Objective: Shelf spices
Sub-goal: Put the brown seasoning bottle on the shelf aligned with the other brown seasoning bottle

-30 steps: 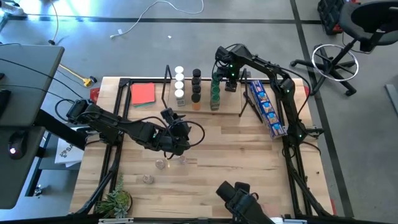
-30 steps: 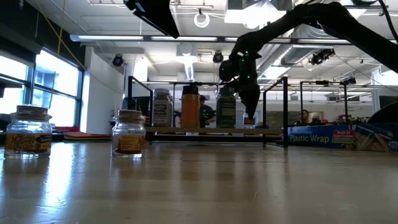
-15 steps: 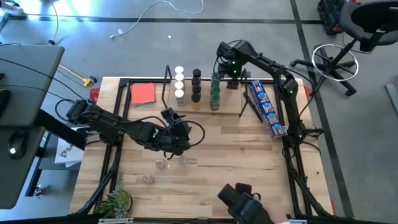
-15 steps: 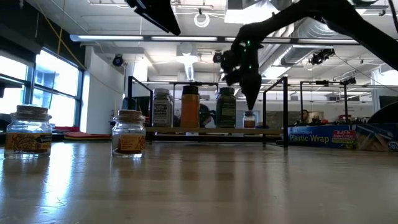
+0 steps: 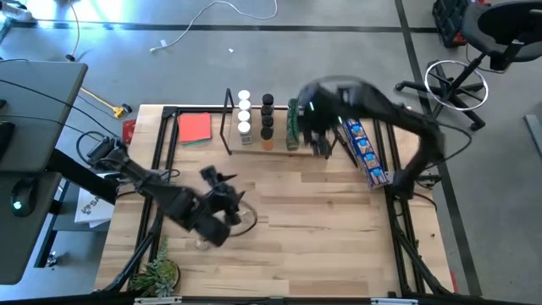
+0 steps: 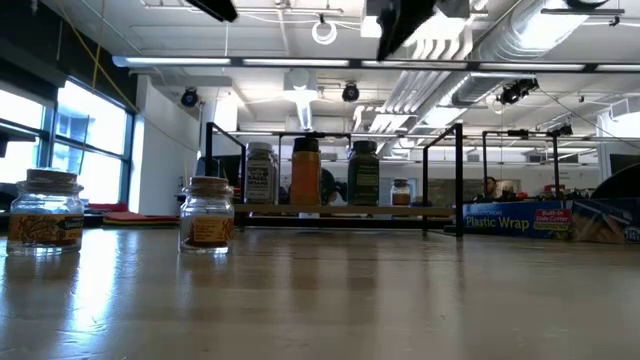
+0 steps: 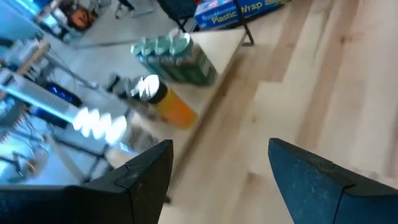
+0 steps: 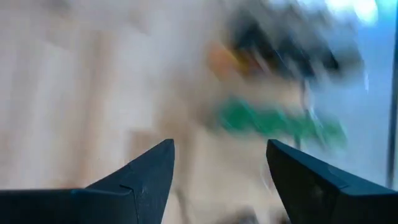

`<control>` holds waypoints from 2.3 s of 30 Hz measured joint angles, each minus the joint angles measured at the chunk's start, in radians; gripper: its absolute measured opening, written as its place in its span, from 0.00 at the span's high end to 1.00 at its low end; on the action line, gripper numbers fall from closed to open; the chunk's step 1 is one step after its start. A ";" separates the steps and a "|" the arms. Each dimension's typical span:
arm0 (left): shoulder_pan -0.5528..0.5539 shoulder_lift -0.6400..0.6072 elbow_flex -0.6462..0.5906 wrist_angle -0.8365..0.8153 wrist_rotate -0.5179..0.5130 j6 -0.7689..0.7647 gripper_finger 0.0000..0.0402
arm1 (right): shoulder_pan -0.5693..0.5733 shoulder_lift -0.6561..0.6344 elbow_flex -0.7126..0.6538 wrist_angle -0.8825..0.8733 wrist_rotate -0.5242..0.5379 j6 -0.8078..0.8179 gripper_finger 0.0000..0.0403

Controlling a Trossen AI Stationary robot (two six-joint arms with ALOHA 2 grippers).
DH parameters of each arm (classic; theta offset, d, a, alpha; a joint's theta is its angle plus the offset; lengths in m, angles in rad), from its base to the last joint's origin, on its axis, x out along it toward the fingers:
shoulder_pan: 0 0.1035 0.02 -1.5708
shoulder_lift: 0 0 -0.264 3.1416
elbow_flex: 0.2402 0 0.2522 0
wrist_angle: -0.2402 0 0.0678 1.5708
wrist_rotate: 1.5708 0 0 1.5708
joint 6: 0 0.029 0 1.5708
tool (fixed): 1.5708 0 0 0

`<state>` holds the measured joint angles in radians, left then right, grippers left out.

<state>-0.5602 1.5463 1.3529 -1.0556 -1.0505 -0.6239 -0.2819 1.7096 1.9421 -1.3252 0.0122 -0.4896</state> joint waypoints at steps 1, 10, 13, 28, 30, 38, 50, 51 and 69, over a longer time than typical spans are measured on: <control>-0.023 0.000 -0.001 -0.045 -0.001 -0.076 0.35 | 0.052 -0.039 -0.054 0.065 -0.030 0.012 0.38; -0.113 -0.026 -0.149 -0.096 0.129 -0.514 0.36 | 0.336 -0.162 -0.638 0.959 -0.156 0.209 0.38; -0.083 -0.048 -0.182 -0.104 0.200 -0.664 0.38 | 0.378 -0.064 -0.696 1.164 -0.190 0.241 0.38; -0.132 -0.104 -0.199 -0.098 0.256 -0.926 0.43 | 0.464 0.449 -0.398 1.245 -0.061 0.367 0.38; -0.139 -0.104 -0.199 -0.098 0.254 -0.929 0.43 | 0.465 0.473 -0.376 1.226 -0.049 0.385 0.38; -0.141 -0.104 -0.199 -0.099 0.216 -0.927 0.43 | 0.464 0.496 -0.368 1.176 -0.003 0.420 0.38; -0.141 -0.103 -0.199 -0.099 0.195 -0.918 0.43 | 0.463 0.522 -0.370 1.177 -0.030 0.430 0.44; -0.141 -0.103 -0.199 -0.099 0.195 -0.918 0.43 | 0.463 0.524 -0.370 1.177 -0.038 0.431 0.47; -0.169 -0.103 -0.199 -0.099 0.174 -0.910 0.43 | 0.461 0.063 -0.618 0.824 0.228 0.415 0.60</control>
<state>-0.7297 1.4437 1.1542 -1.1549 -0.8766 -1.5341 0.1795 1.7722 1.3244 -0.5009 0.2401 -0.0745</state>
